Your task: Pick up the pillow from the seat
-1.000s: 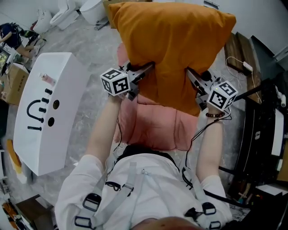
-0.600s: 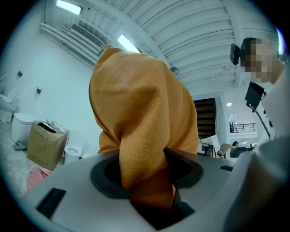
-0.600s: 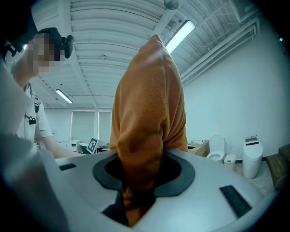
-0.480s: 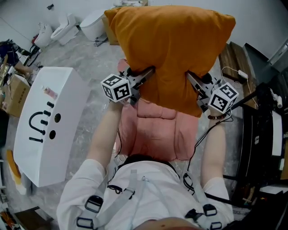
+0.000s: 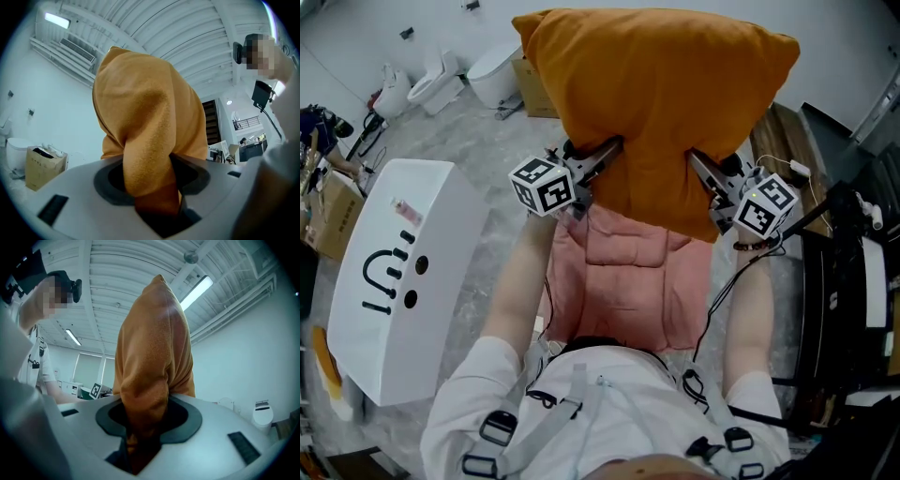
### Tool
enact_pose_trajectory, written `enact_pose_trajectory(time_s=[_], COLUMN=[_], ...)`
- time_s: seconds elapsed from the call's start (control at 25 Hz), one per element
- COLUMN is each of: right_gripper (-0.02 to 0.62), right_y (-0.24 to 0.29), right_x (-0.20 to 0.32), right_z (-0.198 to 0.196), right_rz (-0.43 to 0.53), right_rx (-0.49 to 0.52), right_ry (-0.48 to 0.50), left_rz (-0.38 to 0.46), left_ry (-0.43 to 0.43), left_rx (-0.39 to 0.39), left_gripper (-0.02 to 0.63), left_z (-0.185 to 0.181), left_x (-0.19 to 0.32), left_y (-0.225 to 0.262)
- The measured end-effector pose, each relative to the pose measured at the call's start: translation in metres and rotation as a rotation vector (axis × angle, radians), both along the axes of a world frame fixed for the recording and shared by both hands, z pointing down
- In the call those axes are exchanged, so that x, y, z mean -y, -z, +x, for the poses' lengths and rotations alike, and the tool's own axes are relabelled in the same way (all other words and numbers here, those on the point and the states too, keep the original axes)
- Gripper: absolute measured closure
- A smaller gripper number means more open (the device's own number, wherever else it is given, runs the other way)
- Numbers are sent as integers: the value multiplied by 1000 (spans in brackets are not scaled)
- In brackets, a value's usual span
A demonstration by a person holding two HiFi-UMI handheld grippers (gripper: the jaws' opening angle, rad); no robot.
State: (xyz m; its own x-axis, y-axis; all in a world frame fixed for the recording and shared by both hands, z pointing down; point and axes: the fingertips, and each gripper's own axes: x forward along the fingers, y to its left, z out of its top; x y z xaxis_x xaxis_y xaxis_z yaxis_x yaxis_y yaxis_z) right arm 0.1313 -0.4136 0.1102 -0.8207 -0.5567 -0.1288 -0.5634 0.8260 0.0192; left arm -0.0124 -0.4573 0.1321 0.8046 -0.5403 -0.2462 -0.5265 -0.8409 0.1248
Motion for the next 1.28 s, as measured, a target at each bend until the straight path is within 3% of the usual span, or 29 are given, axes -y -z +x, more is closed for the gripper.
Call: enact_pose_trajectory(time_s=[0.36,1.28], right_gripper=[438,437], right_y=[31,37], right_x=[4,23], right_z=[1,-2], right_rz=[70,81], right_rx=[1,-13], right_ry=[2,2], left_rz=[74,78], left_ry=[14,14], left_rx=[6,3], left_gripper=[379,377], left_z=[1,-3], left_x=[3,22], left_y=[34,39])
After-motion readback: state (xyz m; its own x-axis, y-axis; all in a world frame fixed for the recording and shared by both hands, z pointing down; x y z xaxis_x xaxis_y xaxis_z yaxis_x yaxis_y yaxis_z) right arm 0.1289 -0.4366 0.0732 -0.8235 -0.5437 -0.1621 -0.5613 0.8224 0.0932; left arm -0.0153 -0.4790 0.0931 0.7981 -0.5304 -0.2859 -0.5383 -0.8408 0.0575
